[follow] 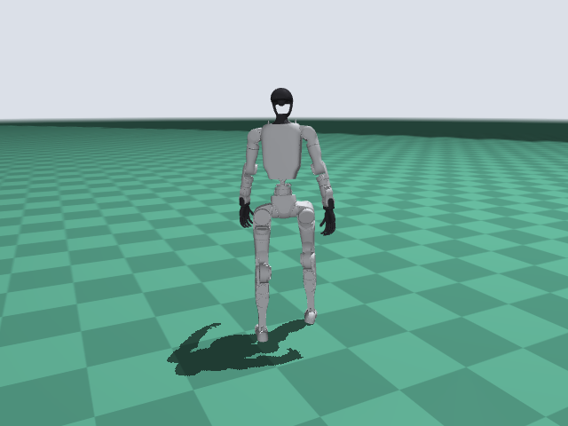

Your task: Walk

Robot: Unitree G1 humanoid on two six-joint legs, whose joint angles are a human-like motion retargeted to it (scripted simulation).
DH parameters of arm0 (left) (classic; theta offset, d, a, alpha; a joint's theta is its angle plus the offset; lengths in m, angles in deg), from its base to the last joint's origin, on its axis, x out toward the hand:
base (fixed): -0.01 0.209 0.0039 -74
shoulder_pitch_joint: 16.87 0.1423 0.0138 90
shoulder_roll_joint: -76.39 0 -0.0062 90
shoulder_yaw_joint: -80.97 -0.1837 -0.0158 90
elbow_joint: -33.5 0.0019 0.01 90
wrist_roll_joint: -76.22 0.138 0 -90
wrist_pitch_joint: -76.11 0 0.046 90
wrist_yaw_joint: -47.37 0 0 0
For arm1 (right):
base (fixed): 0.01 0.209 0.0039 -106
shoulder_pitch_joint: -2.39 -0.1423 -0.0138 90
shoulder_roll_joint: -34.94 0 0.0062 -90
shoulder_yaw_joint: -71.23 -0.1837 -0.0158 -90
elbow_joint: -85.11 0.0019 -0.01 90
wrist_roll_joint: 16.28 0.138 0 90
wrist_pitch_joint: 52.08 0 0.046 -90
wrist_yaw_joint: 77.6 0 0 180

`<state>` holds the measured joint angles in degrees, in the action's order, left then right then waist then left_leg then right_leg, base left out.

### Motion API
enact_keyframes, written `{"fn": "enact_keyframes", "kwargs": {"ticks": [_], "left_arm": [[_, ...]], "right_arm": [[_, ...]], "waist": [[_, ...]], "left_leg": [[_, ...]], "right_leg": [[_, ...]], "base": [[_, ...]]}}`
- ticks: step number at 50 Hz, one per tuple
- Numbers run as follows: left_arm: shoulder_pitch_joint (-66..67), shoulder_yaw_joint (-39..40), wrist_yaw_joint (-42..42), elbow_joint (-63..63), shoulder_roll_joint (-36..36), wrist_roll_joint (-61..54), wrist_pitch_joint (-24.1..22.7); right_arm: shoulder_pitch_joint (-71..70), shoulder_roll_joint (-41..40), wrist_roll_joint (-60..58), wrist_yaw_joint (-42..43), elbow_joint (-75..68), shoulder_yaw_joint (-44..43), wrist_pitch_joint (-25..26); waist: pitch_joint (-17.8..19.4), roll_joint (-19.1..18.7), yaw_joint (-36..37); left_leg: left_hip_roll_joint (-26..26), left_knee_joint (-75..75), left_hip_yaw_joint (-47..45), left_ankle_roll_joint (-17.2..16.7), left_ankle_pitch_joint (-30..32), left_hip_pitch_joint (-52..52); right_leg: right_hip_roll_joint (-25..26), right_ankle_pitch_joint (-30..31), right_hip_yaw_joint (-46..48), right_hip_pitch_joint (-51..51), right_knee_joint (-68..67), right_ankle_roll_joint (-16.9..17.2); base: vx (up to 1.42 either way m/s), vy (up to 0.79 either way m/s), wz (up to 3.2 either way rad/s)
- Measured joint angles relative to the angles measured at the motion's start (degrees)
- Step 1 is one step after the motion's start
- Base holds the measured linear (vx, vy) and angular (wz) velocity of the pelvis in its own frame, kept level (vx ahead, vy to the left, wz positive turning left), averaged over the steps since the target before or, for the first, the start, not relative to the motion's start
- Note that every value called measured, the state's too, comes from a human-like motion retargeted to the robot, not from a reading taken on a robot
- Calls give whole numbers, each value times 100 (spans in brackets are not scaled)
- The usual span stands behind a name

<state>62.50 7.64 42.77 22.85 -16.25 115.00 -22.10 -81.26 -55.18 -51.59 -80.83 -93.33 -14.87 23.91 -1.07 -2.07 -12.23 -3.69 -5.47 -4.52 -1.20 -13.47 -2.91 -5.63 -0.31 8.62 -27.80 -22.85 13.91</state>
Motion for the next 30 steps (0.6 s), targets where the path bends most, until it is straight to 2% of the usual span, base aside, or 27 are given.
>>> {"fn": "enact_keyframes", "kwargs": {"ticks": [4, 5, 7, 8, 10, 11, 12, 13, 15, 17, 18, 20, 23, 25, 28, 30], "left_arm": [[-461, -138, -183, -523, 222, -158, -305], [-528, -177, -204, -632, 258, -178, -377], [-602, -290, -207, -738, 303, -202, -464], [-584, -343, -218, -760, 301, -173, -478], [-465, -381, -241, -771, 235, -44, -485], [-371, -429, -242, -748, 195, 37, -465], [-273, -458, -227, -717, 158, 110, -442], [-168, -451, -183, -670, 125, 164, -411], [9, -328, -77, -470, 95, 265, -348], [222, -201, -108, -227, 60, 339, -241], [380, -158, -147, -150, 33, 393, -183], [767, 21, -148, -67, -28, 509, -118], [1349, 296, -24, 76, -131, 474, -86], [1771, 401, -33, 213, -116, 402, -43], [2224, 536, -103, 416, -75, 433, 52], [2462, 660, -152, 559, -44, 437, 91]], "right_arm": [[82, 181, -256, -36, -248, -158, 247], [103, 213, -289, -33, -289, -215, 291], [121, 266, -259, -34, -331, -315, 335], [147, 277, -215, -33, -349, -334, 348], [199, 249, -164, 12, -339, -376, 361], [119, 216, -148, -2, -346, -443, 382], [22, 171, -128, -11, -345, -493, 393], [-108, 103, -97, -9, -327, -512, 383], [-448, -69, -1, 23, -258, -397, 332], [-790, -214, 47, 42, -140, -193, 257], [-942, -292, 32, 44, -68, -125, 224], [-1270, -460, -31, 58, 113, 29, 169], [-1778, -649, -40, 110, 432, 274, -10], [-2026, -810, 77, 141, 648, 477, -169], [-2395, -904, 279, 123, 984, 632, -361], [-2591, -945, 327, 99, 1163, 664, -428]], "waist": [[97, 88, -111], [91, 49, -122], [-10, 50, -87], [-99, 97, -59], [-527, 322, -43], [-480, 290, -216], [-423, 292, -341], [-348, 363, -370], [-178, 593, -452], [-204, 809, -248], [-258, 812, -265], [-269, 779, -172], [-66, 793, 95], [60, 743, 311], [113, 697, 545], [157, 654, 607]], "left_leg": [[-391, -2, -101, -779, -108, 748], [-444, -40, -75, -941, -53, 878], [-313, -123, 8, -1266, 327, 1072], [-78, -148, -2, -1347, 595, 1194], [670, -240, -149, -1380, 1516, 1015], [808, -610, -196, -1380, 2095, 1005], [952, -1034, -326, -1380, 2685, 937], [1111, -1565, -621, -1380, 3296, 753], [1015, -2878, -1420, -1380, 3888, 184], [876, -3698, -1828, -1380, 3825, -319], [853, -3888, -1670, -1380, 3413, -507], [956, -4017, -1330, -1380, 2874, -978], [1202, -3567, -713, -1380, 2206, -1544], [828, -3038, -327, -1274, 1823, -1771], [648, -1807, -306, -54, 1606, -2277], [642, -801, -134, 636, 1566, -2463]], "right_leg": [[212, -439, -167, -243, 2071, 109], [230, -525, -87, -288, 2381, 109], [245, -324, 152, -263, 2399, 109], [37, -282, 271, -184, 2221, 109], [-550, 333, 801, -480, 2222, 109], [-464, 325, -133, -360, 1987, 109], [-508, 307, -651, -262, 1757, 109], [-815, 269, -336, -207, 1536, 109], [-1152, 177, -278, 94, 1351, 104], [-1281, 25, -74, 423, 1394, 85], [-1291, -47, 127, 606, 1441, 56], [-1069, -159, 247, 937, 1559, -69], [-648, -391, 293, 1636, 1851, -351], [-35, -581, 290, 2141, 2043, -806], [206, -889, 321, 2567, 2059, -1099], [383, -1087, 335, 2844, 2019, -1300]], "base": [[85, -37, -5], [120, -18, -6], [91, 6, -6], [87, 33, 1], [122, 35, 55], [120, 47, 169], [86, 58, 199], [71, 40, 141], [79, 6, 64], [119, -28, -28], [119, -27, -9], [108, -20, -27], [98, -29, -78], [88, -52, -84], [94, -2, -34], [110, 10, 6]]}}
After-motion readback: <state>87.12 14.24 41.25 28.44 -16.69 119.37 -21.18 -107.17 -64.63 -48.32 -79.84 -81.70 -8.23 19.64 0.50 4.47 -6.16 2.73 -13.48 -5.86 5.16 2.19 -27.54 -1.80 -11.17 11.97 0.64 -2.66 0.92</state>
